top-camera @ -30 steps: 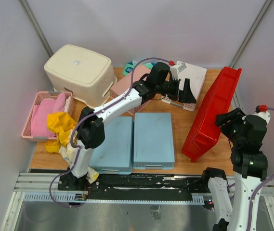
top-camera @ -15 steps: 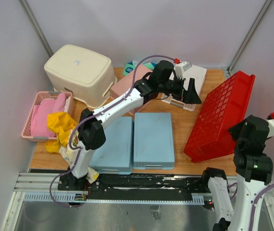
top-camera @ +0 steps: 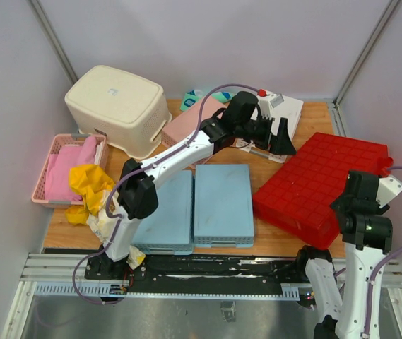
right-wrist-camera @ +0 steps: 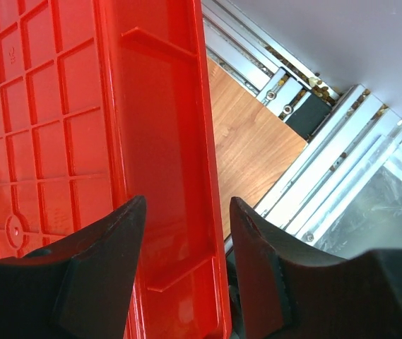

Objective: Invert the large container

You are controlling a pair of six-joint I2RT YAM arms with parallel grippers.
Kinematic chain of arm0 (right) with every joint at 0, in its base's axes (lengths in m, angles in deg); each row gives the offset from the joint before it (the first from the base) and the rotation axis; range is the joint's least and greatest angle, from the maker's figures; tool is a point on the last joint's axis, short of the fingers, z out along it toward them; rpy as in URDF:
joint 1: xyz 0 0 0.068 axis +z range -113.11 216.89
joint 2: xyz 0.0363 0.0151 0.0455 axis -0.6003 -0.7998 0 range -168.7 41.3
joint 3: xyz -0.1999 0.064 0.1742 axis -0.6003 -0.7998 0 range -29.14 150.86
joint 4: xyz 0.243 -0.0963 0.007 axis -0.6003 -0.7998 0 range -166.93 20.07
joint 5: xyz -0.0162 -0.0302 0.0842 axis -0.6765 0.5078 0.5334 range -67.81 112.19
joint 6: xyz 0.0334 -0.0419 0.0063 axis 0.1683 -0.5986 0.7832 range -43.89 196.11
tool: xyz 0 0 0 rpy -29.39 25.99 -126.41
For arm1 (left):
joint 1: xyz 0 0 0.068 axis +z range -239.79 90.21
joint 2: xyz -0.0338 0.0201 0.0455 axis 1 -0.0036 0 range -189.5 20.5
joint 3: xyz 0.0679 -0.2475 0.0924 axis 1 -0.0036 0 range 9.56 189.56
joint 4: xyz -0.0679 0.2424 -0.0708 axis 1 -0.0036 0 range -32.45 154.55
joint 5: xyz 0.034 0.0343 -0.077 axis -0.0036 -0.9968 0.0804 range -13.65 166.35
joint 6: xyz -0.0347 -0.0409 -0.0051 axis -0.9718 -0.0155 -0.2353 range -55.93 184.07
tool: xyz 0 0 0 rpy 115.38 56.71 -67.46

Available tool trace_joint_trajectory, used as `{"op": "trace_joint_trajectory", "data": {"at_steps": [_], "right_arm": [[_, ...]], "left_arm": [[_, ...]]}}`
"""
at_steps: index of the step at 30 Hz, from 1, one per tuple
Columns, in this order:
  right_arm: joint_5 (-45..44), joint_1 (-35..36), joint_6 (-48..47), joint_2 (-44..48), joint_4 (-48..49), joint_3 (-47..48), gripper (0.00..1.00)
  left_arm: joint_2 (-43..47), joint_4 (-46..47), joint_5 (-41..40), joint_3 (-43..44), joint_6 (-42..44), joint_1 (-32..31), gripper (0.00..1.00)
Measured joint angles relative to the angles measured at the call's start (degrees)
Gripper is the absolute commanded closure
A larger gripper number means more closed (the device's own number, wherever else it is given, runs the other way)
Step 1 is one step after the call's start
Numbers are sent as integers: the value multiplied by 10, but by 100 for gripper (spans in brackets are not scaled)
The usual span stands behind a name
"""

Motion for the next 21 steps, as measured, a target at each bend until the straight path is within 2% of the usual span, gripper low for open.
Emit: {"op": "trace_joint_trajectory", "data": {"at_steps": [10,21], "right_arm": [[43,0,-27,-35,23,-6,45],[69,0,-41,-41,31,-6,36]], "left_arm": [[-15,3,-10,0,-2,0,1],[-167,-50,-43,23,-4,12,1]]}}
